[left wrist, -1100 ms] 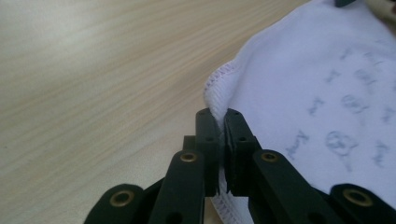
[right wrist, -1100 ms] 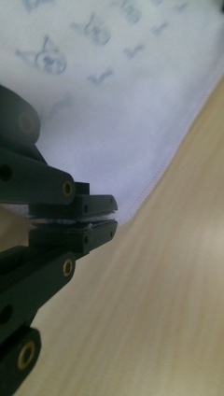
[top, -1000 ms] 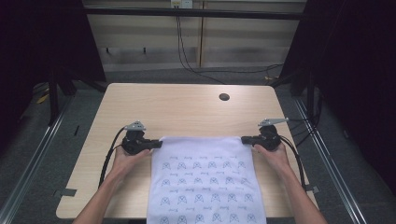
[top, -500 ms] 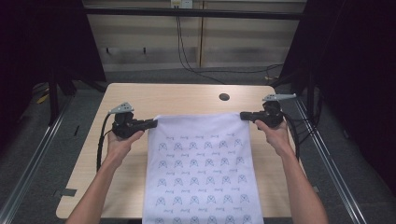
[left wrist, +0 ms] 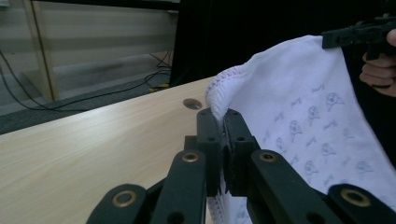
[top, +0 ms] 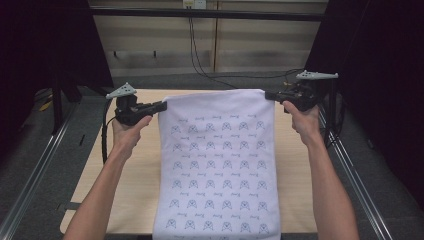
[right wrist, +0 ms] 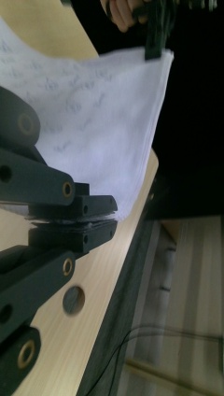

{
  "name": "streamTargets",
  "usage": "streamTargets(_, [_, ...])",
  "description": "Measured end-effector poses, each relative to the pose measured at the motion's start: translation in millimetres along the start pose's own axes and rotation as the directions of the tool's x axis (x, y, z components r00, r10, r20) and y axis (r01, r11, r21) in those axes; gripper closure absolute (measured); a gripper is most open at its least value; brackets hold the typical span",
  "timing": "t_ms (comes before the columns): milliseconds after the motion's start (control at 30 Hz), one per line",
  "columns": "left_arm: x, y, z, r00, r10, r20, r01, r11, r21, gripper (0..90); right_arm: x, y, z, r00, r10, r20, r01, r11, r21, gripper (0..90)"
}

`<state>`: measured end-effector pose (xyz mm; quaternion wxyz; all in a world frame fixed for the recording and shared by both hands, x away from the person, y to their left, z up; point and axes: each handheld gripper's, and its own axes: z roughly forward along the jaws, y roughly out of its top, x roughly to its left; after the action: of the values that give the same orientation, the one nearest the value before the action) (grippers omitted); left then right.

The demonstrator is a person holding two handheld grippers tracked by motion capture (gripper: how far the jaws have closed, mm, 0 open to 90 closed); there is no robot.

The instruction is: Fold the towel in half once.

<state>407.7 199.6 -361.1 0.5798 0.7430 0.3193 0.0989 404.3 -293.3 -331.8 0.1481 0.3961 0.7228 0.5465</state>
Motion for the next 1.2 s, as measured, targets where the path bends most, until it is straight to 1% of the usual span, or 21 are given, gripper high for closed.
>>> streamTargets(100, [-19.6, -14.6, -5.8, 0.9978, 0.061, 0.024, -0.063, 0.9952, 0.075, 87.2, 16.4, -19.7, -3.7, 0.9993, -0.032, -0.017, 0.033, 0.998, 0.057, 87.2])
streamTargets(167, [-29.1, -25.2, -12.3, 0.9963, 0.069, 0.051, -0.073, 0.9947, 0.073, 87.1, 22.1, -35.5, -9.1, 0.9985, -0.024, -0.049, 0.027, 0.998, 0.063, 87.2])
streamTargets(400, [-47.6, -47.7, -43.2, 0.9933, 0.039, 0.108, -0.047, 0.9962, 0.073, 87.2, 47.5, -67.1, -43.4, 0.9968, -0.022, -0.076, 0.027, 0.997, 0.066, 87.5])
streamTargets(433, [-60.5, -56.4, -57.2, 0.9877, 0.045, 0.15, -0.055, 0.9967, 0.061, 87.1, 64.3, -76.0, -60.1, 0.9968, -0.027, -0.075, 0.032, 0.997, 0.069, 87.5])
streamTargets(467, [-60.5, -56.4, -57.2, 0.9877, 0.045, 0.15, -0.055, 0.9967, 0.061, 87.1, 64.3, -76.0, -60.1, 0.9968, -0.027, -0.075, 0.032, 0.997, 0.069, 87.5])
streamTargets(533, [-69.7, -65.5, -62.4, 0.9822, 0.026, 0.186, -0.041, 0.9963, 0.076, 87.1, 92.5, -94.6, -77.0, 0.9952, -0.058, -0.079, 0.066, 0.992, 0.109, 87.5])
streamTargets(567, [-74.7, -71.0, -64.1, 0.9822, 0.035, 0.185, -0.055, 0.9933, 0.102, 87.1, 92.5, -94.6, -77.0, 0.9952, -0.058, -0.079, 0.066, 0.992, 0.109, 87.5])
streamTargets(600, [-78.7, -78.1, -65.1, 0.9828, 0.04, 0.18, -0.064, 0.9895, 0.13, 87.1, 99.1, -101.8, -79.7, 0.9949, -0.064, -0.077, 0.074, 0.987, 0.14, 87.5])
streamTargets(633, [-80.3, -88.7, -65.8, 0.9784, 0.003, 0.207, -0.037, 0.9856, 0.165, 87.1, 109.3, -122.0, -84.8, 0.9946, -0.054, -0.089, 0.07, 0.979, 0.191, 87.5])
streamTargets(733, [-82.1, -115.7, -69.9, 0.9735, -0.053, 0.223, -0.004, 0.9687, 0.248, 87.1, 114.5, -140.0, -88.3, 0.9946, -0.042, -0.095, 0.063, 0.971, 0.229, 87.5])
streamTargets(767, [-83.5, -125.7, -74.8, 0.9726, -0.061, 0.224, 0.0, 0.9652, 0.262, 87.1, 119.8, -164.0, -94.2, 0.9959, -0.01, -0.09, 0.036, 0.957, 0.289, 87.5])
streamTargets(800, [-84.1, -131.4, -77.8, 0.9719, -0.074, 0.224, 0.011, 0.9629, 0.27, 87.1, 119.8, -164.0, -94.2, 0.9959, -0.01, -0.09, 0.036, 0.957, 0.289, 87.5])
streamTargets(833, [-88.4, -147.8, -80.3, 0.9673, -0.109, 0.229, 0.029, 0.9444, 0.328, 87.1, 122.5, -182.2, -97.4, 0.9957, 0.029, -0.088, 0.002, 0.943, 0.333, 87.5])
streamTargets(867, [-88.4, -147.8, -80.3, 0.9673, -0.109, 0.229, 0.029, 0.9444, 0.328, 87.1, 125.0, -189.5, -98.0, 0.995, 0.04, -0.091, -0.005, 0.935, 0.354, 87.5])
streamTargets(933, [-94.5, -160.2, -78.2, 0.9697, -0.092, 0.226, -0.002, 0.9239, 0.383, 87.1, 127.2, -194.0, -98.3, 0.9947, 0.043, -0.094, -0.006, 0.93, 0.366, 87.5])
streamTargets(967, [-98.5, -171.4, -73.1, 0.9718, -0.08, 0.222, -0.025, 0.9013, 0.432, 87.0, 132.9, -202.5, -97.6, 0.9966, 0.03, -0.077, 0.004, 0.914, 0.405, 87.5])
streamTargets(1000, [-98.5, -171.4, -73.1, 0.9718, -0.08, 0.222, -0.025, 0.9013, 0.432, 87.0, 134.6, -204.9, -97.5, 0.9985, 0.016, -0.052, 0.007, 0.909, 0.416, 87.5])
streamTargets(1067, [-97.1, -176.8, -61.0, 0.9778, -0.053, 0.203, -0.052, 0.8763, 0.479, 86.9, 133.5, -209.7, -93.6, 0.9992, 0.02, -0.035, -0.002, 0.896, 0.445, 87.5])
streamTargets(1133, [-95.3, -175.8, -59.9, 0.9776, -0.061, 0.201, -0.042, 0.8807, 0.472, 86.9, 132.2, -213.5, -90.2, 0.9984, 0.037, -0.043, -0.014, 0.889, 0.457, 87.5])
streamTargets(1167, [-89.4, -175.8, -57.8, 0.9775, -0.081, 0.195, -0.021, 0.8809, 0.473, 86.9, 131.4, -220.1, -84.1, 0.9983, 0.039, -0.043, -0.013, 0.87, 0.494, 87.5])
streamTargets(1200, [-89.4, -175.8, -57.8, 0.9775, -0.081, 0.195, -0.021, 0.8809, 0.473, 86.9, 131.4, -220.1, -84.1, 0.9983, 0.039, -0.043, -0.013, 0.87, 0.494, 87.5])
